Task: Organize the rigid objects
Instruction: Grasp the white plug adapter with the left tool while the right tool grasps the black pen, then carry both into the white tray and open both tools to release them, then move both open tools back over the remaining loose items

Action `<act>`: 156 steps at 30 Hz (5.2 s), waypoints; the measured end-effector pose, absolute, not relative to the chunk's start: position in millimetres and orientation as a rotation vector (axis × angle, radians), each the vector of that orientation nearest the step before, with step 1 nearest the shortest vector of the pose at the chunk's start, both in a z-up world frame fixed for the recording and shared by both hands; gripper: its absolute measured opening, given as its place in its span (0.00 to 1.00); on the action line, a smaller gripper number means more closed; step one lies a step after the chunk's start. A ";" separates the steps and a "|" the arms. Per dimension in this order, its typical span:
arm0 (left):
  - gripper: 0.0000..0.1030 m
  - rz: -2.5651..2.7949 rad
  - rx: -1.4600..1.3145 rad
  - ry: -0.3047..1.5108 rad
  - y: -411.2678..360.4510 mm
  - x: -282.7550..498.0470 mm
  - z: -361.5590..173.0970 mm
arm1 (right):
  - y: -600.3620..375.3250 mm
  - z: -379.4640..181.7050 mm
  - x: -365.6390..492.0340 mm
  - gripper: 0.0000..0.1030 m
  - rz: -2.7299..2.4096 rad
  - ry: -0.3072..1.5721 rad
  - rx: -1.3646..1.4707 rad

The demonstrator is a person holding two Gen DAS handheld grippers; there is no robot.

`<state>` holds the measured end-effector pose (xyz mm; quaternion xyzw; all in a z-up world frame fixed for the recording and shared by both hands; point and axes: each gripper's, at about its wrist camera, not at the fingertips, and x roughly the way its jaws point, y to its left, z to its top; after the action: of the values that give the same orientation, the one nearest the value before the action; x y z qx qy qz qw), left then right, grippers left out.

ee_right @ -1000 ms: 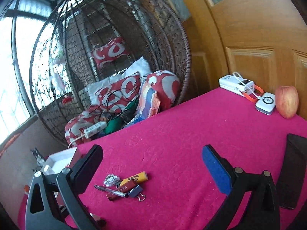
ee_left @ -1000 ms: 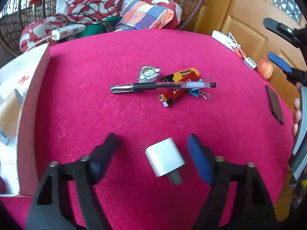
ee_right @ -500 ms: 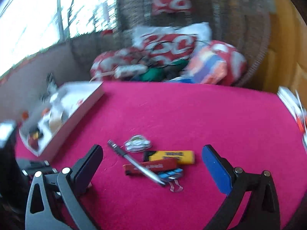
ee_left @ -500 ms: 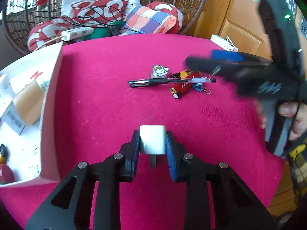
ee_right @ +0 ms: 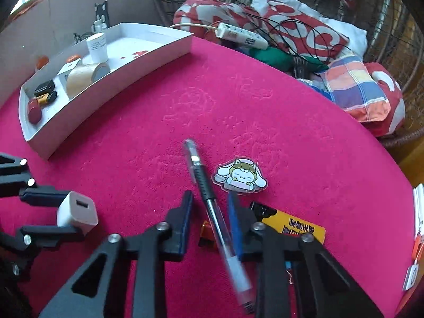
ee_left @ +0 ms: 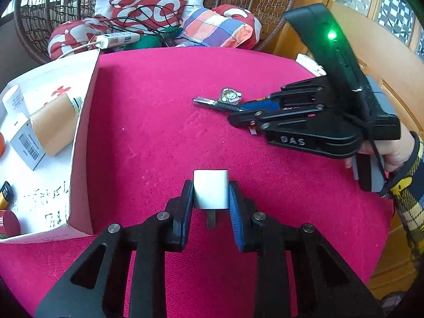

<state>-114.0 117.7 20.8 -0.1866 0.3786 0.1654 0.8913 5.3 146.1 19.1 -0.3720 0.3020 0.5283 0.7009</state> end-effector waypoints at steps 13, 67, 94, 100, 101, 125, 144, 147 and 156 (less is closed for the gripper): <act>0.24 0.361 -0.374 0.712 116.2 -123.1 36.6 | 72.1 99.4 -15.3 0.07 1.190 0.523 -0.294; 0.24 0.756 -0.274 0.082 176.3 -335.5 201.1 | -3.1 227.9 -87.4 0.07 1.111 0.068 0.060; 0.24 0.834 -0.330 0.141 235.4 -386.8 173.4 | 134.9 211.1 -125.2 0.07 1.259 0.170 -0.071; 0.24 0.798 -0.349 0.212 260.3 -365.6 156.9 | 173.5 193.6 -123.9 0.07 1.272 0.237 -0.122; 0.24 0.793 -0.354 0.224 264.2 -361.7 154.5 | 179.1 189.4 -123.0 0.07 1.274 0.252 -0.130; 0.25 0.750 -0.536 0.499 328.4 -281.9 57.6 | 308.3 68.9 -110.6 0.07 1.257 0.584 -0.396; 1.00 0.895 -0.508 0.498 327.3 -287.4 63.0 | 299.8 55.0 -106.1 1.00 1.194 0.614 -0.355; 1.00 0.915 -0.497 0.453 319.1 -293.7 72.4 | 291.1 58.2 -107.7 1.00 1.182 0.595 -0.333; 1.00 0.929 -0.484 0.386 296.5 -300.3 98.2 | 261.2 73.9 -104.3 1.00 1.157 0.555 -0.261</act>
<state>-300.3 296.5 98.2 -0.2294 0.1833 0.4408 0.8482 -104.3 261.2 73.9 -0.1215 0.2583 0.5380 0.7932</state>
